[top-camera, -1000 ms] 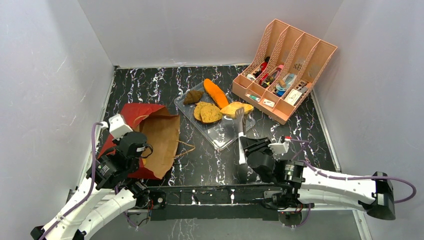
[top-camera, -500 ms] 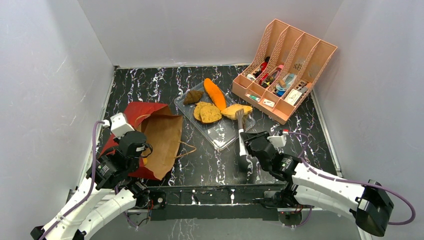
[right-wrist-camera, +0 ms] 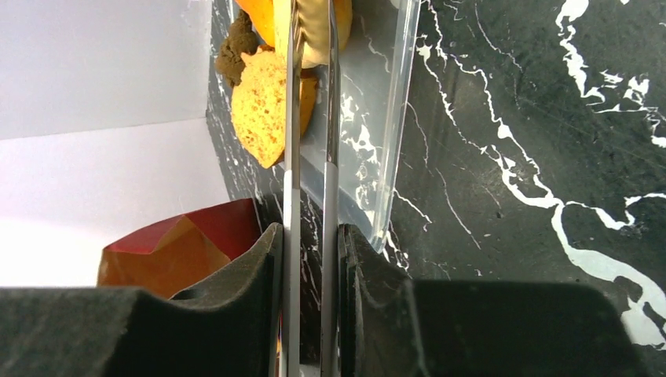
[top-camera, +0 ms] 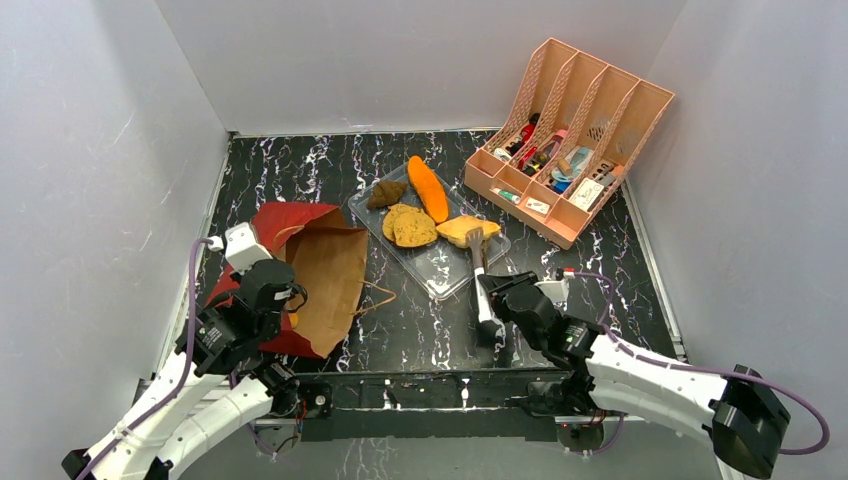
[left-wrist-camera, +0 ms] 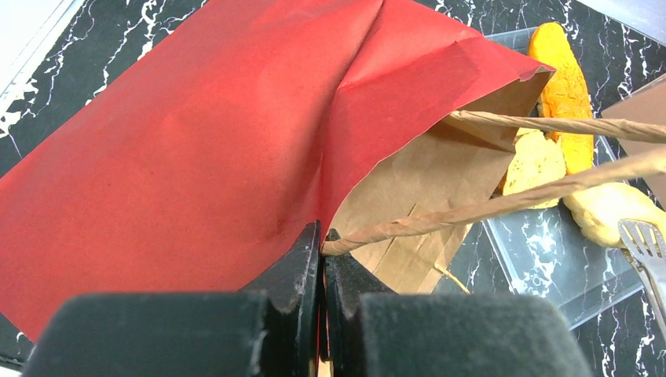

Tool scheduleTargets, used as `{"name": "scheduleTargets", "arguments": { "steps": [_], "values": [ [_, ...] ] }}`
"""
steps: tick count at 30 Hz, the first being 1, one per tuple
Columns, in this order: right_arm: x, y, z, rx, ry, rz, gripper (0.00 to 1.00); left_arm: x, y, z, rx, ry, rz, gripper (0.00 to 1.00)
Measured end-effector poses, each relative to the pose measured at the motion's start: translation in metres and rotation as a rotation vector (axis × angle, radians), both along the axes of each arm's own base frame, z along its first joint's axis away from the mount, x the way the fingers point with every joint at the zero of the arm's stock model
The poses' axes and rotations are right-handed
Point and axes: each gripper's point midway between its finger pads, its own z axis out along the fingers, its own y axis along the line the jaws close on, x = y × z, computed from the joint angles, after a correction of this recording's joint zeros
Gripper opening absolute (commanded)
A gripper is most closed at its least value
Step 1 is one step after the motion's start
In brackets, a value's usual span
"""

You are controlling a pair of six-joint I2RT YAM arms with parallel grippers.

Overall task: Take the fake bread out of the paper bag
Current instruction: Place the fake bread in the container.

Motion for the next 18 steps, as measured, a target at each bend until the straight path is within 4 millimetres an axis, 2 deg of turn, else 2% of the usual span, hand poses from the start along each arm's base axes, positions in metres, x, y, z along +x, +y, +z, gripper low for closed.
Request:
{"name": "scheduleTargets", "arguments": {
  "steps": [2, 7, 18],
  "values": [
    [-0.001, 0.000, 0.002, 0.015, -0.003, 0.001, 0.38, 0.001, -0.002, 0.000, -0.003, 0.001, -0.004, 0.00],
    [-0.007, -0.004, -0.003, 0.028, 0.007, 0.007, 0.43, 0.003, -0.005, 0.000, -0.008, 0.000, -0.009, 0.00],
    [-0.015, -0.009, -0.004, 0.049, 0.012, 0.021, 0.44, 0.004, -0.007, 0.000, -0.011, 0.002, -0.016, 0.00]
  ]
}}
